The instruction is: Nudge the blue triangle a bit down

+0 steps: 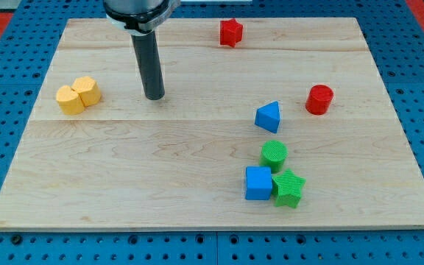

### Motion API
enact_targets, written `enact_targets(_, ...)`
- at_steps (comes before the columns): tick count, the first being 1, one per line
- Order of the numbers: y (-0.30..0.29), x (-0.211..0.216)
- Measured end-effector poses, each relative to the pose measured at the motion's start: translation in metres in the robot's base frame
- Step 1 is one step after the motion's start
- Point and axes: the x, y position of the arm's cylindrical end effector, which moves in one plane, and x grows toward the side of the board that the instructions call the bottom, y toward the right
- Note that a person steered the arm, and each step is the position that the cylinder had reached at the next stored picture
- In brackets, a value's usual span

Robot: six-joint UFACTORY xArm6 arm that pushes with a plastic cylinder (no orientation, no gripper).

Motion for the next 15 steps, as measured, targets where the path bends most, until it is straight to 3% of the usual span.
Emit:
enact_targets(7, -0.014, 0.0)
enact_targets(9, 0.061, -0.007)
enact_targets(12, 0.182, 0.014)
enact_targets(15, 0.256, 0.08)
